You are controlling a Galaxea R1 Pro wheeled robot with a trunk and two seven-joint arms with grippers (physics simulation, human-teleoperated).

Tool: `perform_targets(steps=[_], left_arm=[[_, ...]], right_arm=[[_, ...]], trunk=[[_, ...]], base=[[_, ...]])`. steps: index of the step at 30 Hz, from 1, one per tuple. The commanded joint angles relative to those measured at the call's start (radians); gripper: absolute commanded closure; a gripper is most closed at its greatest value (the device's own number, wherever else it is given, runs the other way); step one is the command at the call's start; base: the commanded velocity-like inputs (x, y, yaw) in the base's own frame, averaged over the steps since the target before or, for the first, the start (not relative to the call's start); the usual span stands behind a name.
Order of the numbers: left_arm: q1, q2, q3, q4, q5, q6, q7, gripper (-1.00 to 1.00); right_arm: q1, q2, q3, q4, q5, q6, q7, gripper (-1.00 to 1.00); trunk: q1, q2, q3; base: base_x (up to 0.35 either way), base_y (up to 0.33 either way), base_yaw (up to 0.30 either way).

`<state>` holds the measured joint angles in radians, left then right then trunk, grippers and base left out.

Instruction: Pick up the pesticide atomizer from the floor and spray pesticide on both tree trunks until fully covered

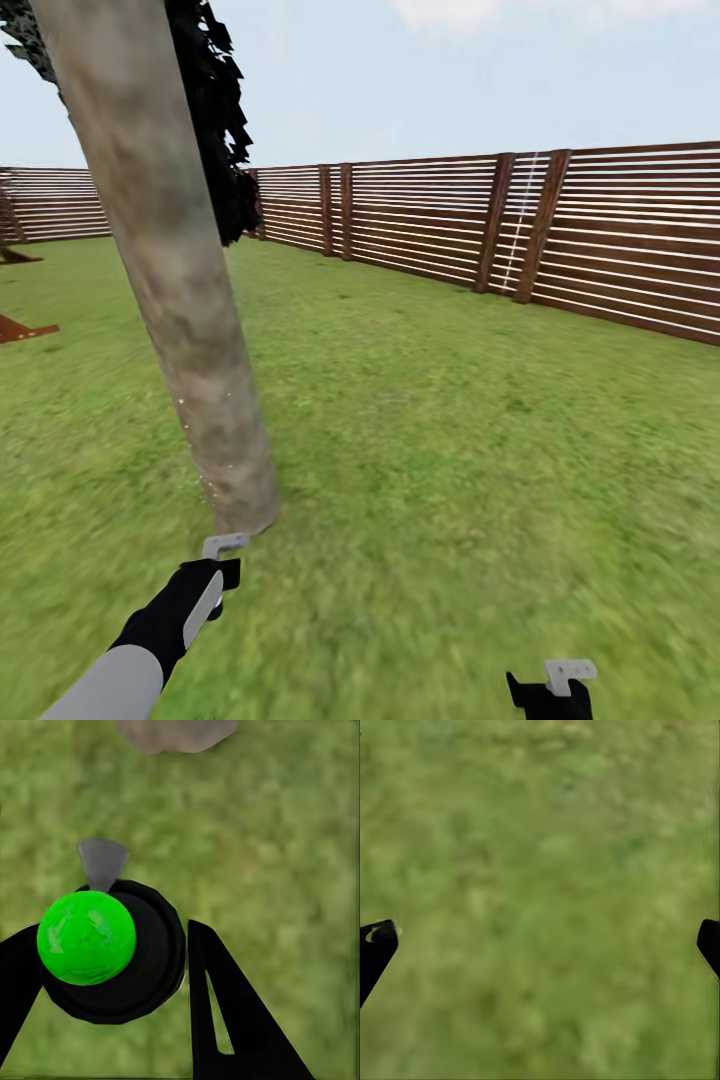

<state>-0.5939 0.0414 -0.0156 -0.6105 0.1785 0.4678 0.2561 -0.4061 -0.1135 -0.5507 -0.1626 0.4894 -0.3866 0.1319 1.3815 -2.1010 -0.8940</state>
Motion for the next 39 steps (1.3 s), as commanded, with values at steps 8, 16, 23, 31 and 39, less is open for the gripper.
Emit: perform_targets(steps=[8, 16, 23, 31, 39], left_arm=[[0.0, 0.001, 0.0, 0.0, 0.0, -0.001, 0.0, 1.0], [-0.012, -0.007, -0.006, -0.016, -0.006, -0.058, 0.003, 1.0], [-0.011, -0.057, -0.039, -0.018, -0.016, -0.064, -0.003, 1.0], [-0.006, 0.055, -0.036, -0.02, -0.016, -0.076, 0.002, 1.0], [-0.003, 0.002, -0.032, -0.018, -0.003, -0.077, 0.0, 1.0]], right_arm=[[0.0, 0.0, 0.0, 0.0, 0.0, 0.0, 0.0, -1.0], [0.0, 0.0, 0.0, 0.0, 0.0, 0.0, -0.001, -1.0], [0.0, 0.0, 0.0, 0.0, 0.0, 0.0, -0.001, -1.0], [0.0, 0.0, 0.0, 0.0, 0.0, 0.0, -0.001, -1.0], [0.0, 0.0, 0.0, 0.0, 0.0, 0.0, -0.001, -1.0]], trunk=[[0.0, 0.0, 0.0], [0.0, 0.0, 0.0], [0.0, 0.0, 0.0], [0.0, 0.0, 0.0], [0.0, 0.0, 0.0]], base=[[0.101, -0.264, 0.267], [0.015, -0.025, 0.02], [0.0, 0.0, 0.0], [0.0, 0.0, 0.0], [0.259, 0.0, 0.0]])
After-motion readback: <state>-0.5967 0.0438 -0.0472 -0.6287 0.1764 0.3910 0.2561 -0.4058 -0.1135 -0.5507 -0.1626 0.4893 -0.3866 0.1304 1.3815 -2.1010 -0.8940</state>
